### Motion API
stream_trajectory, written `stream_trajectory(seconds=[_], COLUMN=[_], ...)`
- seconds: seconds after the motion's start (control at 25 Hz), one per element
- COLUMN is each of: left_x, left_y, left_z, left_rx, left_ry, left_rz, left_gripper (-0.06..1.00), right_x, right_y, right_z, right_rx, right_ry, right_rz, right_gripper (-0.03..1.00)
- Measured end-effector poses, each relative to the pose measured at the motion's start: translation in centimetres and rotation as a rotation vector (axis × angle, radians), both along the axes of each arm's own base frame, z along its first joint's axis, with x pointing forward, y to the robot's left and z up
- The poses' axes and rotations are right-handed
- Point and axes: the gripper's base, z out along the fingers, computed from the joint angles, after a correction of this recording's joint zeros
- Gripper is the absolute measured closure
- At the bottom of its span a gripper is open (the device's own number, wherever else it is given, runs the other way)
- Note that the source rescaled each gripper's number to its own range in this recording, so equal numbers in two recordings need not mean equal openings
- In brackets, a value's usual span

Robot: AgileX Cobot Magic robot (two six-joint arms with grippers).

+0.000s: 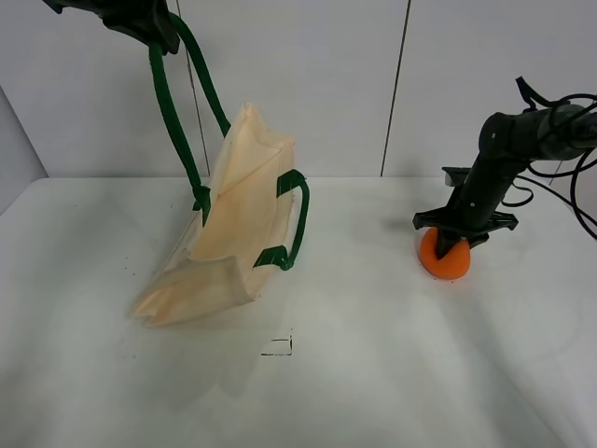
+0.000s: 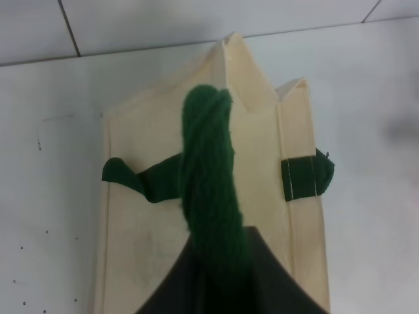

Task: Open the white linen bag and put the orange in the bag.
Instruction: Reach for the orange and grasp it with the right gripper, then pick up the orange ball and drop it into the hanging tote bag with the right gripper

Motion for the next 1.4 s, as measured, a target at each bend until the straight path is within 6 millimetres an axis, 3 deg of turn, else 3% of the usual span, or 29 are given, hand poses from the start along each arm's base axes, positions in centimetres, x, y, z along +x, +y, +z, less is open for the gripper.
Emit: stream_trajectory(seconds=[0.04, 0.2, 0.36, 0.44, 0.52, 0.64, 0.8, 1.04, 1.24, 1.4], left_x=[0.0, 0.0, 0.0, 0.0, 0.0, -0.1, -0.1, 0.0, 0.0, 0.0], left_y=[0.0, 0.0, 0.0, 0.0, 0.0, 0.0, 0.0, 0.1, 0.1, 0.1], left_z=[0.0, 0.0, 0.0, 0.0, 0.0, 0.1, 0.1, 0.1, 0.1, 0.1], left_rx=[0.0, 0.0, 0.0, 0.0, 0.0, -0.001, 0.0, 0.004, 0.005, 0.005], left_ry=[0.0, 0.0, 0.0, 0.0, -0.001, -0.002, -0.001, -0.003, -0.003, -0.003], left_rz=[0.0, 0.0, 0.0, 0.0, 0.0, 0.0, 0.0, 0.002, 0.002, 0.002], left_gripper=[0.94, 0.94, 0.94, 0.94, 0.94, 0.94, 0.94, 0.94, 0.94, 0.94], right_x=[0.0, 0.3, 0.9, 0.8, 0.5, -0.2, -1.5, -2.4, -2.4, -2.1], right_y=[0.0, 0.6, 2.3, 4.1, 6.7, 11.6, 18.4, 26.0, 28.2, 28.3], right_z=[0.5, 3.8, 10.9, 15.1, 17.9, 20.0, 19.2, 12.9, 8.0, 6.7], right_rx=[0.004, 0.07, 0.222, 0.307, 0.391, 0.525, 0.622, 0.623, 0.597, 0.58], right_ry=[-0.006, -0.047, -0.169, -0.253, -0.319, -0.374, -0.38, -0.305, -0.239, -0.224], right_rz=[0.002, 0.019, 0.043, 0.074, 0.12, 0.185, 0.261, 0.333, 0.329, 0.318], right_gripper=[0.97, 0.96, 0.96, 0.96, 0.96, 0.96, 0.96, 0.96, 0.96, 0.96])
